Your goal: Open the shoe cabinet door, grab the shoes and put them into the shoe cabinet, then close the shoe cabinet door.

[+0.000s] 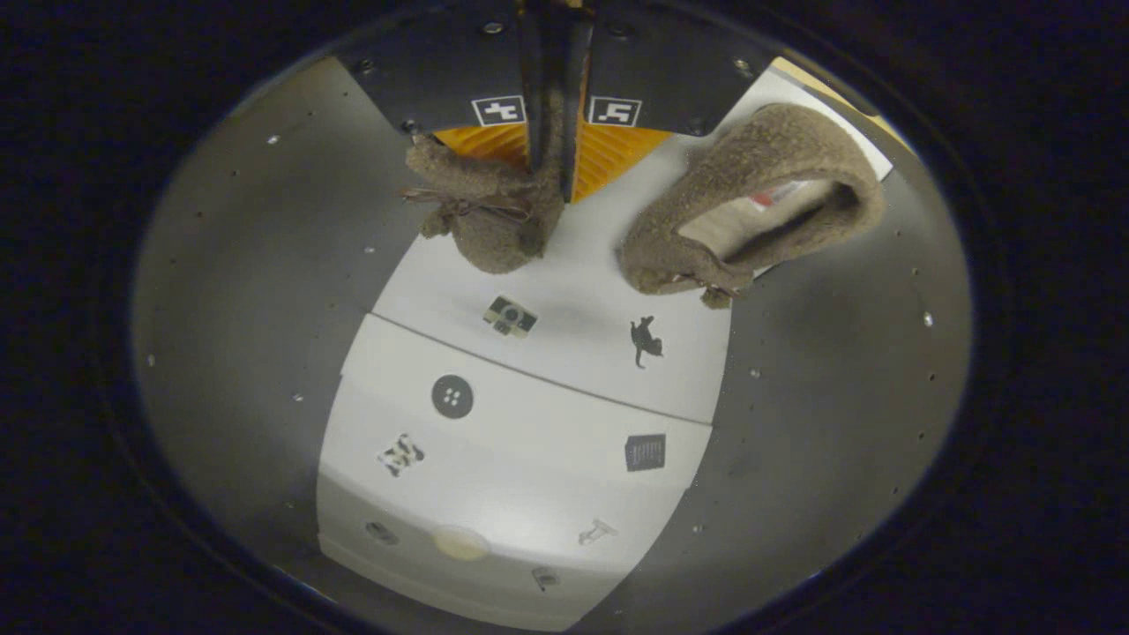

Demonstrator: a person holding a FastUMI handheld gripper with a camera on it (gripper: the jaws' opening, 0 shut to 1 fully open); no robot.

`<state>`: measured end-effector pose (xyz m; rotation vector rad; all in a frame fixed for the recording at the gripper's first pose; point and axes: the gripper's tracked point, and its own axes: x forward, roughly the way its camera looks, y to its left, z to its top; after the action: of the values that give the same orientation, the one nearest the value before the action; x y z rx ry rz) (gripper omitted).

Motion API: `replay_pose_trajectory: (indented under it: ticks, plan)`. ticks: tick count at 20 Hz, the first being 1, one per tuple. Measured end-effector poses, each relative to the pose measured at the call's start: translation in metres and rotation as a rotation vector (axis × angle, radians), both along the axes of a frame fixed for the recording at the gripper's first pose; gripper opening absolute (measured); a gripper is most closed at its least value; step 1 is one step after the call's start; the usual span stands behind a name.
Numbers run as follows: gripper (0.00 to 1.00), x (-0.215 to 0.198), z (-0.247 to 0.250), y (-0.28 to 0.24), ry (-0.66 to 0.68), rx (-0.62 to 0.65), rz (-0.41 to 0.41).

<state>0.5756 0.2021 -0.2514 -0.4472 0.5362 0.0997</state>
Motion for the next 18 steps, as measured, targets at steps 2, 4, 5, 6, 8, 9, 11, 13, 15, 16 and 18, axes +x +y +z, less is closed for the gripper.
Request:
replay_pose_trajectory:
  ticks: [2,4,5,6,8,9,11,13,15,16,18]
  plan:
    - [0.13,0.004,-0.005,0.002,0.012,0.029,-0.01]
    - [0.13,0.003,-0.013,0.006,0.048,0.068,-0.008]
    - [0.15,0.003,-0.016,0.009,0.061,0.08,-0.016]
    - [0.15,0.004,-0.014,0.007,0.058,0.09,-0.037]
    - [0.16,0.002,-0.01,0.007,0.068,0.143,-0.069]
    - [0.21,0.0,-0.006,0.012,0.078,0.187,-0.067]
    - [0.37,-0.009,0.002,0.016,0.089,0.24,-0.056]
    - [0.53,-0.022,0.014,0.016,0.068,0.241,-0.057]
    - [0.71,-0.04,0.028,0.019,0.038,0.243,-0.051]
    - [0.73,-0.049,0.038,0.018,0.004,0.231,-0.054]
    - [0.78,-0.072,0.071,0.011,-0.136,0.148,-0.052]
